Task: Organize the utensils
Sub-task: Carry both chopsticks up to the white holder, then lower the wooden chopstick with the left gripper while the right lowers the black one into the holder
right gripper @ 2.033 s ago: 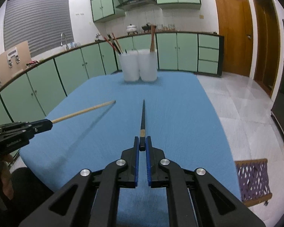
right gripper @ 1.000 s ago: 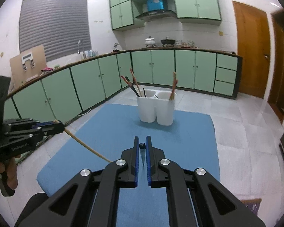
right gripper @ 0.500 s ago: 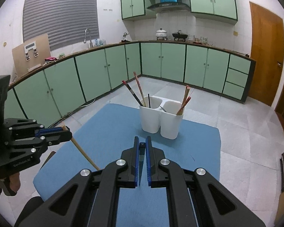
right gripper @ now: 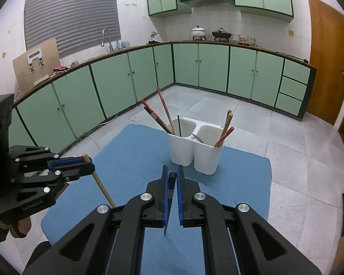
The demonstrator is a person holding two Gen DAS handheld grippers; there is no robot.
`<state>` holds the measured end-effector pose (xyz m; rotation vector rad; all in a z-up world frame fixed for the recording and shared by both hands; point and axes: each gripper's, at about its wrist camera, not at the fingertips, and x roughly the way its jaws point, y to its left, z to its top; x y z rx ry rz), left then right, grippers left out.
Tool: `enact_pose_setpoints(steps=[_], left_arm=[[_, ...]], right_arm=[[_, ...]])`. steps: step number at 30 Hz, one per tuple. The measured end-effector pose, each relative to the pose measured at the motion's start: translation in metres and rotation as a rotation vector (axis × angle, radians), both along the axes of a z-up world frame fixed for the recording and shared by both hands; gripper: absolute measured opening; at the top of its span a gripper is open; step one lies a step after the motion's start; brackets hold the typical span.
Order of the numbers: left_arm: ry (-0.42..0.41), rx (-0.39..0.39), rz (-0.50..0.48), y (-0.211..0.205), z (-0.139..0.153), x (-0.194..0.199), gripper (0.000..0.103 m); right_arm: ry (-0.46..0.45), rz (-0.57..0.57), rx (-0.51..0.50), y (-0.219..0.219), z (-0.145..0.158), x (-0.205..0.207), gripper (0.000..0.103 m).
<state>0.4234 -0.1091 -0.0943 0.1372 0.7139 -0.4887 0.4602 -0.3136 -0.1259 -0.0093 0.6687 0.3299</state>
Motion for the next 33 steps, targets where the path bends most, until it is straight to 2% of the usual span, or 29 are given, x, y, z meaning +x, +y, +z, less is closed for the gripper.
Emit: enact_pose_setpoints(steps=[8,13,19,22,25,28,30,32,33], left_arm=[[0.007,-0.027,0.012,0.010,0.021,0.010,0.007],[-0.051,-0.024,0.013,0.007,0.050,0.014,0.007],[-0.148,-0.036,0.015,-0.003,0.109,0.025,0.007],[-0.170,-0.031,0.014,-0.011,0.123,0.030,0.007],[-0.158,-0.044,0.019,-0.011,0.117,0.031,0.006],[-0.128,-0.096,0.027,0.007,0.097,0.025,0.008],[-0.089,-0.118,0.064,0.029,0.069,0.026,0.011],[-0.018,-0.120,0.096,0.048,0.038,0.039,0.015],[0.044,-0.125,0.124,0.061,0.016,0.051,0.019]], right_arm=[[-0.028,-0.004,-0.008,0.000,0.027,-0.004,0.007],[-0.062,-0.002,-0.026,0.001,0.056,-0.001,0.007],[-0.106,-0.008,-0.020,0.003,0.102,0.012,0.007],[-0.113,-0.016,0.000,0.001,0.119,0.021,0.007],[-0.121,-0.018,0.014,0.000,0.124,0.022,0.007],[-0.126,-0.010,0.036,-0.004,0.118,0.017,0.007],[-0.116,-0.005,0.033,-0.006,0.107,0.017,0.007],[-0.103,0.000,0.025,-0.007,0.099,0.021,0.007],[-0.099,0.000,0.022,-0.008,0.095,0.024,0.007]])
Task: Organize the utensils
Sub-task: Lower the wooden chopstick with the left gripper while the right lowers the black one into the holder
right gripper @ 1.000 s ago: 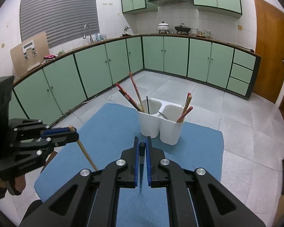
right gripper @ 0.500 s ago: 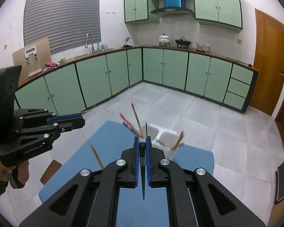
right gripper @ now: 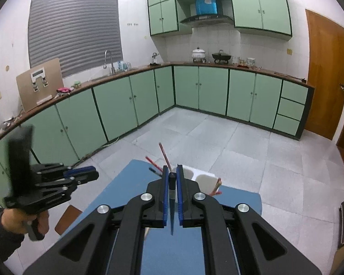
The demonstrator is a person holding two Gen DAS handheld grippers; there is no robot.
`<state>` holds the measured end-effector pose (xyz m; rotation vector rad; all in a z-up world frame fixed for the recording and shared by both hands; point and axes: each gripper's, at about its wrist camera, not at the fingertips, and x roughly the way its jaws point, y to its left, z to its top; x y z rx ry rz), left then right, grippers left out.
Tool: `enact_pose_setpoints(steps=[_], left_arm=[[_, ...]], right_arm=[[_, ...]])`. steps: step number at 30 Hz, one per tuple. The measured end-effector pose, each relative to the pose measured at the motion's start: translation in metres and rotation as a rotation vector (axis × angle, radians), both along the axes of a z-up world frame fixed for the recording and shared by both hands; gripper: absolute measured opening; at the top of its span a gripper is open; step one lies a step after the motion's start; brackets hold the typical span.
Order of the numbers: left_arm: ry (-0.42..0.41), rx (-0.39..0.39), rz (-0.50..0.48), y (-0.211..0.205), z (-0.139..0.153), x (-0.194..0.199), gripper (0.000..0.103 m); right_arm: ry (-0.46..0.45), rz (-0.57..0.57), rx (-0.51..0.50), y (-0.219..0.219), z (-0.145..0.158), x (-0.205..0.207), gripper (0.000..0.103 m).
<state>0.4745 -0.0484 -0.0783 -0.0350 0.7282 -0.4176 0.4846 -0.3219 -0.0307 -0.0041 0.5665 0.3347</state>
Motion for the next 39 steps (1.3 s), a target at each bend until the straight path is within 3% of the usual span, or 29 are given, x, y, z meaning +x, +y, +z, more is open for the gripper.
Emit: enact_pose_setpoints(steps=[2,5,7,12,18,23,28,29,30,35,39], left_arm=[[0.114,-0.004,0.020,0.016,-0.037,0.025,0.024],[0.175,0.091,0.073,0.019,-0.089,0.063,0.027],[0.232,0.071,0.090,0.016,-0.120,0.090,0.027],[0.318,0.003,0.110,-0.006,-0.165,0.146,0.027],[0.405,-0.008,0.157,-0.021,-0.189,0.216,0.027],[0.507,0.012,0.153,-0.034,-0.211,0.246,0.027],[0.486,0.092,0.156,-0.041,-0.211,0.255,0.026],[0.481,0.111,0.156,-0.042,-0.211,0.255,0.022],[0.476,0.132,0.159,-0.045,-0.211,0.254,0.010],[0.459,0.119,0.155,-0.039,-0.209,0.252,0.008],[0.399,0.077,0.171,-0.020,-0.202,0.225,0.007]], right_arm=[[0.012,-0.001,0.004,-0.004,-0.006,0.008,0.007],[0.024,-0.001,0.005,-0.006,-0.015,0.021,0.007],[0.027,-0.001,0.013,-0.007,-0.021,0.028,0.007],[0.037,0.003,0.027,-0.015,-0.035,0.042,0.007],[0.044,0.003,0.034,-0.026,-0.047,0.047,0.007],[0.053,0.003,0.047,-0.036,-0.055,0.051,0.007],[0.065,0.000,0.055,-0.041,-0.060,0.053,0.007],[0.064,0.000,0.056,-0.042,-0.061,0.053,0.007],[0.064,0.000,0.057,-0.042,-0.060,0.052,0.007],[0.059,0.005,0.056,-0.040,-0.061,0.051,0.007],[0.060,0.013,0.053,-0.037,-0.058,0.050,0.007]])
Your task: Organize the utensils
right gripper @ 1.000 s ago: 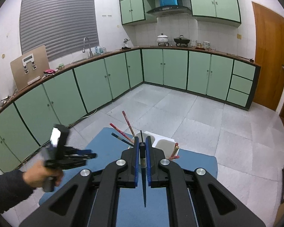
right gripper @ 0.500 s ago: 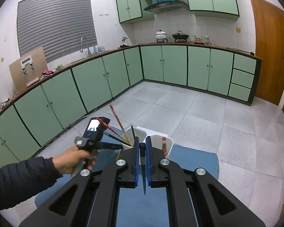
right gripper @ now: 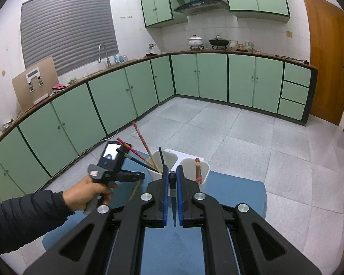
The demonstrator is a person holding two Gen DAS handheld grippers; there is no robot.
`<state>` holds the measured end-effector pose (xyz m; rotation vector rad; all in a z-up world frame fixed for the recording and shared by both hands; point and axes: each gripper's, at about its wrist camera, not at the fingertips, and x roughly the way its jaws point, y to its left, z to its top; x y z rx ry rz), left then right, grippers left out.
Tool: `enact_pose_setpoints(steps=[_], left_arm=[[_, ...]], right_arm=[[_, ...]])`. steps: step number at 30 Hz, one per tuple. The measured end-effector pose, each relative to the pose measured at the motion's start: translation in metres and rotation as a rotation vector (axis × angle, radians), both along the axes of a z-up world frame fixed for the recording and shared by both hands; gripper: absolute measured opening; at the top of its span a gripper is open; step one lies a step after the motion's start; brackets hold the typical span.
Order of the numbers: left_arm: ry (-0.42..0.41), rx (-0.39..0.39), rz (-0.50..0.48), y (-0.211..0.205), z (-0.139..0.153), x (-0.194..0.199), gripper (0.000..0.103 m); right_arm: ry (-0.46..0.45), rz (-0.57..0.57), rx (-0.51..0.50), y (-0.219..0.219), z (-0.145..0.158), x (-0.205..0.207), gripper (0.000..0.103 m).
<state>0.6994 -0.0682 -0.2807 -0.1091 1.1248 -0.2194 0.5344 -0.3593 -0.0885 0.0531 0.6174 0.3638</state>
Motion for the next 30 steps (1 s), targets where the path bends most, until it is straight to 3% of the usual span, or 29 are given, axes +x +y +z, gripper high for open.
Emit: enact_pose_setpoints(steps=[7,13,22,30], left_arm=[[-0.197,-0.063,-0.045,0.022,0.077,-0.066,0.006],[-0.319,-0.088,-0.071,0.023,0.137,-0.111,0.006],[-0.416,-0.122,-0.120,0.001,0.200,-0.155,0.006],[-0.450,-0.110,-0.169,-0.020,0.242,-0.166,0.006]], right_arm=[[-0.016,0.008,-0.012,0.009,0.014,-0.012,0.007],[-0.025,0.024,-0.025,0.023,0.026,-0.023,0.007],[-0.027,0.024,-0.048,0.032,0.045,-0.027,0.007],[-0.037,0.014,-0.053,0.034,0.061,-0.030,0.007]])
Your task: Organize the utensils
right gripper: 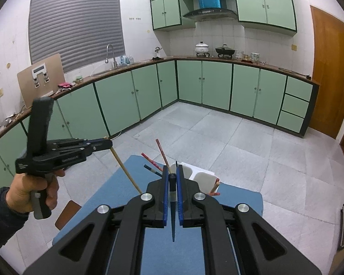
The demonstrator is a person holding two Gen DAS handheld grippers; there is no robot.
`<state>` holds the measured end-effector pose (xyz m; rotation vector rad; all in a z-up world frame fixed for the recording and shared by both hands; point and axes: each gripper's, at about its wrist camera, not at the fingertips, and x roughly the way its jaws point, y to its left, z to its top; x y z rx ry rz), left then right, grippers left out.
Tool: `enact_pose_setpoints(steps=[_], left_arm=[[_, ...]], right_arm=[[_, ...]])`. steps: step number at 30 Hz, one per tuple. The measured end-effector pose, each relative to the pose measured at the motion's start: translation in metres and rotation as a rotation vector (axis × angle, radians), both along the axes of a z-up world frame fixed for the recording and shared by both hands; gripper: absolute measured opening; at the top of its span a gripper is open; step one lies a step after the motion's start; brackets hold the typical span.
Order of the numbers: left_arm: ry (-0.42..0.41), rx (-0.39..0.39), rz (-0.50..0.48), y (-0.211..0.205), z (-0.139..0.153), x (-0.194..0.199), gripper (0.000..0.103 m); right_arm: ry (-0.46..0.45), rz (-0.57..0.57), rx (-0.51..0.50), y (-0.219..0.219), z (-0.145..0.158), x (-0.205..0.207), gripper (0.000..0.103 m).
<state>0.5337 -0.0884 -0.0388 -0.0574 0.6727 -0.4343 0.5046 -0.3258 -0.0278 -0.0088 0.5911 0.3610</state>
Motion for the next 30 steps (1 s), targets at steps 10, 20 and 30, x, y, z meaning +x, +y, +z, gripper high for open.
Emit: enact_pose_setpoints(steps=[10,20,30], left_arm=[[-0.048,0.068,-0.049,-0.032,0.037,-0.001,0.006],[-0.025,0.054,-0.071,-0.028,0.015,-0.005,0.006],[-0.045,0.052,-0.078,-0.037,0.023,0.000,0.006]], right_arm=[[0.007,-0.023,0.013,-0.002,-0.005,0.003,0.005],[0.151,-0.198,0.192,-0.101,-0.102,0.024,0.009],[0.206,-0.131,0.128,-0.071,-0.144,0.058,0.010]])
